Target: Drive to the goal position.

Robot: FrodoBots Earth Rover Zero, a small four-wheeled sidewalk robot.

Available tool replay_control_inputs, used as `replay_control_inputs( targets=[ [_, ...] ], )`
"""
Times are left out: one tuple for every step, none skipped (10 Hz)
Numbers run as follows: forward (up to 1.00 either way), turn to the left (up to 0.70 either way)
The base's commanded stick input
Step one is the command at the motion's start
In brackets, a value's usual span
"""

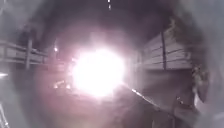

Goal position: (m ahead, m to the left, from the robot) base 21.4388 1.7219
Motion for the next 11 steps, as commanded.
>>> replay_control_inputs(
  targets=[
    [0.7, 0.0],
    [0.7, 0.0],
    [0.7, -0.09],
    [0.7, -0.23],
    [0.7, -0.34],
    [0.7, -0.13],
    [0.7, 0.0],
    [0.7, 0.0],
    [0.7, -0.01],
    [0.7, -0.04],
    [0.7, -0.33]
  ],
)
